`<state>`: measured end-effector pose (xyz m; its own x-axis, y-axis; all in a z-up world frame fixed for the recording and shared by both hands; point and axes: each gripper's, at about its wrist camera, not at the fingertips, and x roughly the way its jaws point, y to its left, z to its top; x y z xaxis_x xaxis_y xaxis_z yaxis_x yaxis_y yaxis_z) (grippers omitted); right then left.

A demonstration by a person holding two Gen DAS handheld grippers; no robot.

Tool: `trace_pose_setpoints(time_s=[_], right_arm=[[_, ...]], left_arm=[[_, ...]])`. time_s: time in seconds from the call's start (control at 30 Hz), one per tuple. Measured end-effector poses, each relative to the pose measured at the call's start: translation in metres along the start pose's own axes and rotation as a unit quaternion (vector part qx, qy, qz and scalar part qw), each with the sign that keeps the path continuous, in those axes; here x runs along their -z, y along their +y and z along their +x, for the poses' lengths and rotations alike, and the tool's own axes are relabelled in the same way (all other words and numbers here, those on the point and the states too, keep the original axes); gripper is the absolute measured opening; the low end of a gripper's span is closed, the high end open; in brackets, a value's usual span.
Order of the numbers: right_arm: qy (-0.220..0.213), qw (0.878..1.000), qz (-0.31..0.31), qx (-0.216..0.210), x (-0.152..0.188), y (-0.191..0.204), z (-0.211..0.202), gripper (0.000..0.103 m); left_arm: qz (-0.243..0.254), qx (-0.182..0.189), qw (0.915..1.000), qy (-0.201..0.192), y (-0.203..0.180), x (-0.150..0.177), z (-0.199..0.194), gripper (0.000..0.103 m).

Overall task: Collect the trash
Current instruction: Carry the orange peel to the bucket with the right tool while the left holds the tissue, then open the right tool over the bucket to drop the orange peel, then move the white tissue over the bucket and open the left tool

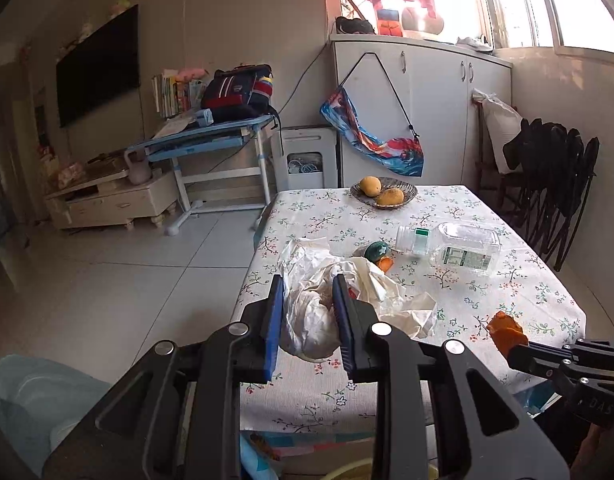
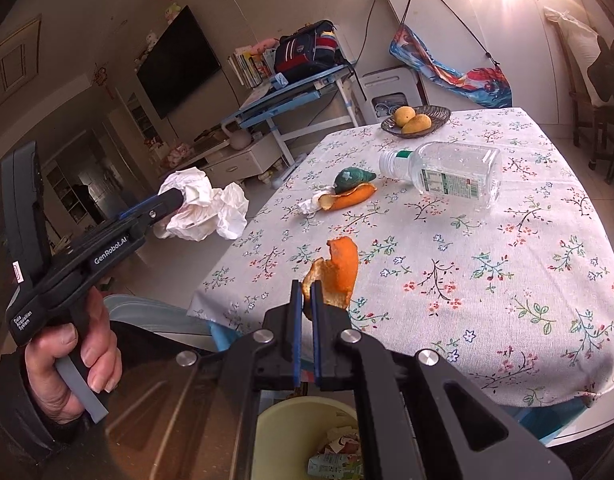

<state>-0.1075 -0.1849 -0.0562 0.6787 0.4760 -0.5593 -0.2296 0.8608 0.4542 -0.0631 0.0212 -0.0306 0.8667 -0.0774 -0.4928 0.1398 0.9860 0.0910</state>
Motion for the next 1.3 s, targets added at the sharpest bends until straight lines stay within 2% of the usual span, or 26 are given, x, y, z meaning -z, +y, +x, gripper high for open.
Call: trace_pose_setpoints(time_s=[0.27, 0.47, 0.7, 0.77, 0.8, 0.83, 0.9, 1.13, 1.3], right_arm=[[0.047, 0.998, -0.027, -0.018, 0.023, 0.023, 0.005, 0.005], [0.112, 0.992, -0.053, -0.026, 0.051, 0.043, 0.021, 0.005], [0.203, 0.976, -0.071, -0.029, 0.081, 0.053, 0.049, 0.007], [0.22, 0.972, -0.074, -0.023, 0.086, 0.054, 0.054, 0.019], [0.223, 0.972, -0.074, -0.02, 0.088, 0.053, 0.055, 0.031], [0.224, 0.972, -0.072, -0.02, 0.09, 0.053, 0.054, 0.036], [0.221, 0.973, -0.071, -0.018, 0.09, 0.051, 0.053, 0.036], [0.194, 0.98, -0.053, -0.004, 0.08, 0.044, 0.046, 0.049], [0.162, 0.986, -0.031, 0.006, 0.071, 0.034, 0.036, 0.052]], left_arm=[[-0.001, -0.001, 1.0, 0.0, 0.001, 0.004, -0.005, 0.024], [0.0, -0.001, 1.0, 0.0, 0.003, 0.008, -0.009, 0.024], [0.002, -0.002, 1.0, -0.001, 0.008, 0.016, -0.017, 0.024], [0.002, -0.002, 1.0, -0.001, 0.01, 0.018, -0.019, 0.024], [0.002, -0.003, 1.0, -0.001, 0.011, 0.018, -0.02, 0.024], [0.002, -0.003, 1.0, 0.0, 0.011, 0.017, -0.02, 0.024], [0.003, -0.003, 1.0, -0.001, 0.01, 0.016, -0.019, 0.024], [0.011, -0.002, 0.9999, 0.001, 0.013, 0.022, -0.022, 0.024], [0.027, 0.001, 0.9996, 0.003, 0.011, 0.026, -0.025, 0.024]])
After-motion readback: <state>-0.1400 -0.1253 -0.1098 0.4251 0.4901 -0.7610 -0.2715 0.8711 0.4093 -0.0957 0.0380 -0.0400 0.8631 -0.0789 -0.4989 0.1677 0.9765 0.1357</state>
